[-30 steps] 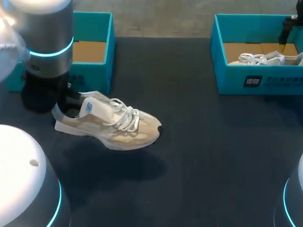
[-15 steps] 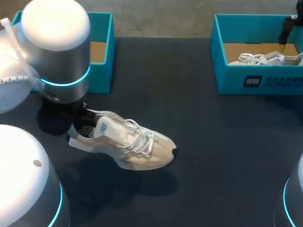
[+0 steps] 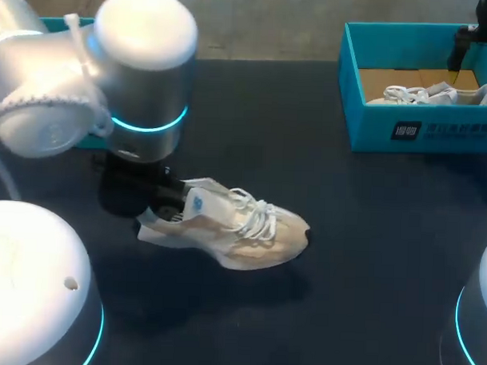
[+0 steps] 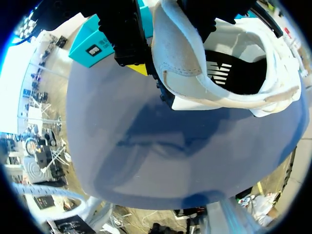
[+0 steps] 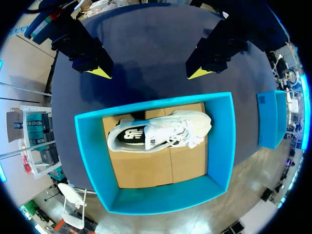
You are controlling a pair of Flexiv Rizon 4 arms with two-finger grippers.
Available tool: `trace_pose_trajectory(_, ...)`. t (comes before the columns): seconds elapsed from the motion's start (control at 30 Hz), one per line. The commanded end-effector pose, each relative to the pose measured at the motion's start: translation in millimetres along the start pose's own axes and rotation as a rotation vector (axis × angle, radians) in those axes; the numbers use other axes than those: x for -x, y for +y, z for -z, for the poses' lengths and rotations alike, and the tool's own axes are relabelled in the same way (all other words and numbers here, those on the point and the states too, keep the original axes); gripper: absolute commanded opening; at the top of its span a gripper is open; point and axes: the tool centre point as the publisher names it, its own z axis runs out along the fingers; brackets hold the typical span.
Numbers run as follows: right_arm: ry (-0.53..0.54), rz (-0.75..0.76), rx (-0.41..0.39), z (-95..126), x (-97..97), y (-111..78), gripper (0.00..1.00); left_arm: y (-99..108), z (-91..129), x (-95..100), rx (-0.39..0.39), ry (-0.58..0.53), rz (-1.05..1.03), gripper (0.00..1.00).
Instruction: Take the shoe out of the shoebox, open the shoe tongue, remove and reinsert the insole, then place the shoe into the shoebox
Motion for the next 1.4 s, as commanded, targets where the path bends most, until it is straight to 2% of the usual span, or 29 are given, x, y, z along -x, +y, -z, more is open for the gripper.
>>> trace_pose_trajectory(0.03, -0.001, -0.002, 0.003, 0, -0.1, -1.6, 1.00, 11, -6, 21.5, -0.122, 0.071, 0.028, 0.00)
trace_pose_trajectory(0.27, -0.001, -0.002, 0.003, 0, -0.1, -1.6, 1.00, 6, -18, 40.7, -0.120, 0.065, 0.041, 0.00)
trace_pose_trajectory(0.37, -0.001, -0.002, 0.003, 0, -0.1, -1.6, 1.00, 5, -25, 47.4, -0.146, 0.057, 0.043, 0.00)
trace_pose_trajectory(0.5, -0.001, -0.002, 0.003, 0, -0.1, -1.6, 1.00, 4, -36, 58.0, -0.133, 0.050, 0.073, 0.00)
trace_pose_trajectory(0.6, -0.001, -0.002, 0.003, 0, -0.1, -1.6, 1.00, 5, -47, 65.1, -0.155, 0.024, 0.095, 0.00)
trace_pose_trajectory(0.87, -0.001, -0.002, 0.003, 0, -0.1, -1.6, 1.00, 1, -70, 81.4, -0.120, 0.034, 0.117, 0.00)
trace_pose_trajectory(1.4, -0.001, -0.002, 0.003, 0, -0.1, -1.6, 1.00, 3, -83, 98.0, -0.081, 0.007, 0.101, 0.00)
